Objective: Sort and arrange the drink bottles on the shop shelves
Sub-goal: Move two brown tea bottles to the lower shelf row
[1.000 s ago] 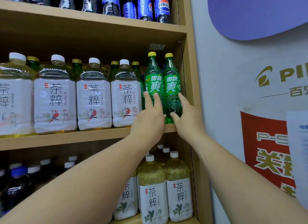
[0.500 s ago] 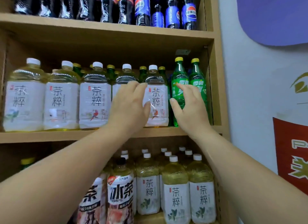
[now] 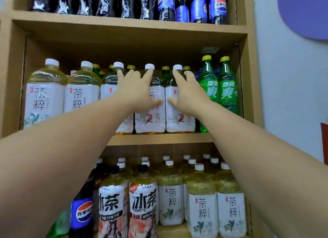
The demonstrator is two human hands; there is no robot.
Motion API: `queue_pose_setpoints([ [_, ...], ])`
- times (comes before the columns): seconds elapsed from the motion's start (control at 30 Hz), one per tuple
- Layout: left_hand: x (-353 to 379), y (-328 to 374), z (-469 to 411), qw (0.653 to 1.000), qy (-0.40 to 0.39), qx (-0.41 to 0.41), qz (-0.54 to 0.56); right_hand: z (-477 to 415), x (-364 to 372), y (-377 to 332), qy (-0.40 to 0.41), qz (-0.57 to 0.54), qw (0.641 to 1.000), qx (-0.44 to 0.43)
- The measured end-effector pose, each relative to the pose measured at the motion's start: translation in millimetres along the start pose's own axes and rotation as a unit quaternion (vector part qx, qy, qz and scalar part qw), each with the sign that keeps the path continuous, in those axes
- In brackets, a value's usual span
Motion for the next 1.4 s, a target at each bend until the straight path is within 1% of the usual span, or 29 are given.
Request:
queue_pose_setpoints([
  [0.1,-5.2,-2.3,-3.5,1.000,0.021,0.007,-0.003,-5.1,-2.9,3.6,0.010,-0.002,1.000,0.007],
  [0.23,-6.0,-4.3,-7.8,1.000,-0.002,0.027,-0.015,-11.0,-2.4,4.5,-0.020,-0.021,0.999,0.019],
  [0.4,-4.2,2.1,-9.9,0.999,-0.026,0.032,0.003,-4.7,-8.6,4.2,0.019,-0.013,1.000,0.007],
  [0.5,-9.7,1.7,-4.0,0.999,-0.005,0.035,0.038,6.5,-14.0,1.4,0.051,-0.016,0.999,-0.011],
  [0.57,-17.1,-1.2,4.0,0.996,0.030,0.042,0.071,16.6,-17.6,-2.3,0.090,-0.016,0.995,-0.028],
  [0.63,-24.5,-6.0,14.1,0.987,0.072,0.048,0.137,28.7,-22.3,-5.7,0.154,-0.022,0.986,-0.051],
  [0.7,-29.1,-10.1,27.0,0.966,0.104,0.053,0.230,40.5,-26.1,-6.1,0.212,-0.059,0.973,-0.072],
  [0.73,-29.6,-11.6,33.7,0.954,0.111,0.054,0.273,45.2,-26.9,-5.0,0.225,-0.090,0.967,-0.073],
  [0.8,-27.4,-13.9,44.2,0.933,0.114,0.040,0.339,51.4,-27.4,-3.6,0.225,-0.145,0.962,-0.057],
  [0.87,-21.2,-16.3,49.7,0.919,0.094,0.006,0.383,53.3,-26.7,-4.3,0.212,-0.166,0.962,-0.052],
  [0.93,-16.5,-18.1,52.6,0.909,0.076,-0.028,0.409,53.5,-25.9,-5.9,0.200,-0.168,0.963,-0.065],
  [1.07,-18.5,-19.2,55.2,0.896,0.070,-0.056,0.435,57.2,-28.0,-3.9,0.194,-0.181,0.962,-0.066],
  [1.17,-23.5,-15.7,57.7,0.897,0.065,-0.040,0.435,63.3,-30.7,-0.1,0.208,-0.195,0.957,-0.056],
  [1.3,-24.1,-13.0,66.4,0.889,0.047,-0.008,0.455,76.4,-40.3,-0.9,0.222,-0.204,0.952,-0.053],
  [1.4,-30.7,-10.2,81.1,0.886,0.085,0.008,0.455,89.4,-55.8,-5.3,0.235,-0.204,0.949,-0.059],
])
Point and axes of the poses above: each hand's wrist, its own z-axis away from the middle knuckle, its own x-axis out of the palm, y = z × x, the point moved 5 cm from there along -z, towards the middle knuckle, and after that the axes turned 10 degrees about -x, right-handed, at the moved point
